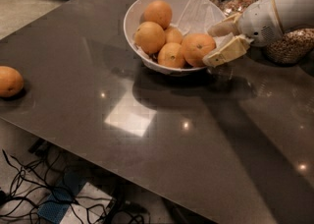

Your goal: Pick orange from white bowl

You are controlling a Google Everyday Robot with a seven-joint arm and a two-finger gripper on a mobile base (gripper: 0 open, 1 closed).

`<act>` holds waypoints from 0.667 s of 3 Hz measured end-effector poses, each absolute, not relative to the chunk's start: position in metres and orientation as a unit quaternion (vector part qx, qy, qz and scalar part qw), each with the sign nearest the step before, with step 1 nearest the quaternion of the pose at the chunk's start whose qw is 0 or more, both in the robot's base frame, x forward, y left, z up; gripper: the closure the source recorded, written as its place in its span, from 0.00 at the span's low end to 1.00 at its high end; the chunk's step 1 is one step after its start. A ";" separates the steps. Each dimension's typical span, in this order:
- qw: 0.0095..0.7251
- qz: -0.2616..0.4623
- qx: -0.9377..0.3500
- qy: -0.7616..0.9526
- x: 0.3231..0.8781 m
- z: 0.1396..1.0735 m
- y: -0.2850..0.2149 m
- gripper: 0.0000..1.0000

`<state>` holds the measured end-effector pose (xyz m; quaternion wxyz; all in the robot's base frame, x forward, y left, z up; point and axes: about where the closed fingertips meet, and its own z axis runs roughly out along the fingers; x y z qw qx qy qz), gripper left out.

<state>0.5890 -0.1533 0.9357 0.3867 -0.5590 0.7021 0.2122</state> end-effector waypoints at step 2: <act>0.367 0.184 -0.575 0.707 0.595 0.916 -0.140 0.32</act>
Offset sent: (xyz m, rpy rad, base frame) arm 0.0091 0.0215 -0.0234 -0.1104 -0.0276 0.0072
